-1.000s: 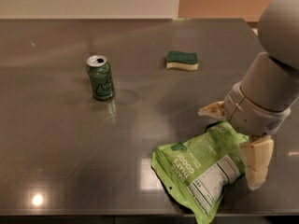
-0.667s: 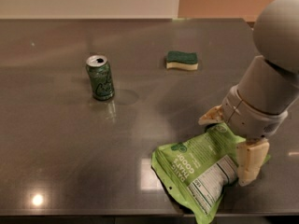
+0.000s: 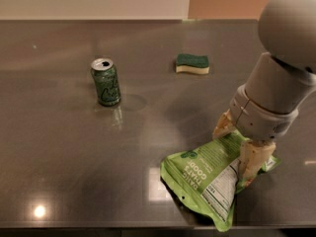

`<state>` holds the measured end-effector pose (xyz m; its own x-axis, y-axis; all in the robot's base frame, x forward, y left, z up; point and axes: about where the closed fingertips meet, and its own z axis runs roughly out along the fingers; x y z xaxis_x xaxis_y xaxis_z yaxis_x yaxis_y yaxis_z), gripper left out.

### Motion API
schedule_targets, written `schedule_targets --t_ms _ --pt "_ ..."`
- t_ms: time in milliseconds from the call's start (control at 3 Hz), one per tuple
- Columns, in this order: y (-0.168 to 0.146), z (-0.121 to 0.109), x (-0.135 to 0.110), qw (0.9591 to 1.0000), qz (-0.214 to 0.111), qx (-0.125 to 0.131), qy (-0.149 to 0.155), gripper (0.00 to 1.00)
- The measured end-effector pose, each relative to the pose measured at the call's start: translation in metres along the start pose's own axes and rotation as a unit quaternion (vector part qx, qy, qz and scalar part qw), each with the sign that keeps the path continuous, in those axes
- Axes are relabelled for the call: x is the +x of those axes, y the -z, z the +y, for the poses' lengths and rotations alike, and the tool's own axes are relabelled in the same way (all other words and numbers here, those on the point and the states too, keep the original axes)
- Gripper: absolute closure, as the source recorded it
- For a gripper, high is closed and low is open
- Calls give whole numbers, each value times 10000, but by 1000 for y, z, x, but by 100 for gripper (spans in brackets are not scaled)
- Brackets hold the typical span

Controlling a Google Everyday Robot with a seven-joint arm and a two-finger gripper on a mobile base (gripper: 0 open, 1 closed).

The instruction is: Pick green rice chip bag

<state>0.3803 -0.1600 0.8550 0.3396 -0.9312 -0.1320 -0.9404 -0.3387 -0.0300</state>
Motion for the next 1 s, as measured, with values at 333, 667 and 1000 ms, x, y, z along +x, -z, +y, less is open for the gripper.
schedule_targets --t_ms 333,667,1000 --pt "19 -16 4 9999 -11 13 -111 87" --pt "48 -43 13 9995 -67 165 -271 100" --pt "79 -72 25 9979 -120 447 -454 100"
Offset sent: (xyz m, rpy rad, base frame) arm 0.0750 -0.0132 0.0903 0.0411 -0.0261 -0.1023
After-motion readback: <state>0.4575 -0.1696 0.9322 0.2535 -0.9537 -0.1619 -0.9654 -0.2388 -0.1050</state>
